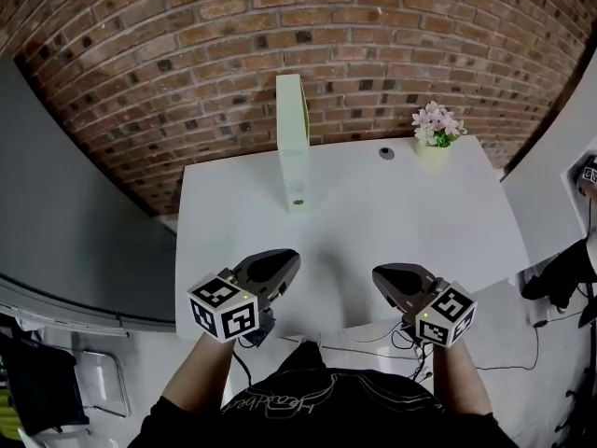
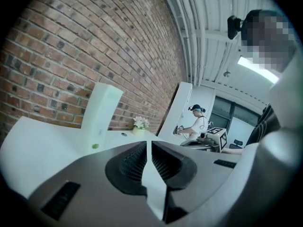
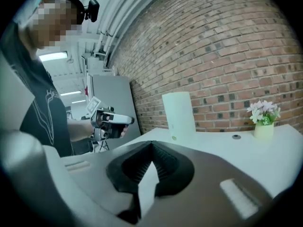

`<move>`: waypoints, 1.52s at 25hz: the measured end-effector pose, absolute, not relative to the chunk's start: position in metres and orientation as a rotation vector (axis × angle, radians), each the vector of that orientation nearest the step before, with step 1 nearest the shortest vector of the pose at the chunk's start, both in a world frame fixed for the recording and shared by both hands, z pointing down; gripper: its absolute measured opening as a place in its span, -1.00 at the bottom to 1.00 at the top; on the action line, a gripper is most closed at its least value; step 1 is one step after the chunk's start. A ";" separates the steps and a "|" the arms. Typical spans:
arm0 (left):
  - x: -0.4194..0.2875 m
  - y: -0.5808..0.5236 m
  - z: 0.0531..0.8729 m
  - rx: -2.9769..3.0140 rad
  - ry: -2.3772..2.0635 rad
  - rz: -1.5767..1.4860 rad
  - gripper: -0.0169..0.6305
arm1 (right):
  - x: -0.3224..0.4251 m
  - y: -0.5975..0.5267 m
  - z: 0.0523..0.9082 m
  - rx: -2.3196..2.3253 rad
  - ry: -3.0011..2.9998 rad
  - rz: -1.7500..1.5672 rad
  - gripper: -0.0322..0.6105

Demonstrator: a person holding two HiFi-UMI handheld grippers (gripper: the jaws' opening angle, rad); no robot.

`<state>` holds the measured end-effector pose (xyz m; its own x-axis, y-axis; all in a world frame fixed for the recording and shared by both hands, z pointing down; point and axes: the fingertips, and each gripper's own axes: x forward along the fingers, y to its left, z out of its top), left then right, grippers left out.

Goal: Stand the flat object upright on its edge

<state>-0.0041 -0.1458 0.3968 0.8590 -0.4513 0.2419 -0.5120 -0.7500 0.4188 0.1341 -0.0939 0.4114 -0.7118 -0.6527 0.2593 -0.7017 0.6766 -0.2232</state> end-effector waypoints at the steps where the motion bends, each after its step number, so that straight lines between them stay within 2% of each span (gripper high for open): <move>1: 0.001 -0.126 0.389 2.557 -0.695 0.149 -0.88 | 0.131 -0.081 0.398 1.098 -2.770 0.500 -0.89; 2: 0.005 -0.107 0.381 2.567 -0.684 0.135 -0.94 | 0.128 -0.069 0.384 1.085 -2.815 0.538 -0.89; 10: 0.042 0.049 0.319 2.665 -0.519 0.031 -0.94 | 0.110 0.059 0.305 0.906 -3.061 0.563 -0.89; 16: 0.050 0.120 0.295 2.657 -0.536 -0.045 -0.94 | 0.106 0.135 0.292 0.801 -3.129 0.530 -0.89; 27: 0.068 0.181 0.275 2.738 -0.544 -0.018 -0.94 | 0.123 0.186 0.278 0.782 -3.150 0.451 -0.89; 38: 0.074 0.197 0.261 2.780 -0.600 -0.015 -0.94 | 0.131 0.197 0.269 0.788 -3.155 0.451 -0.89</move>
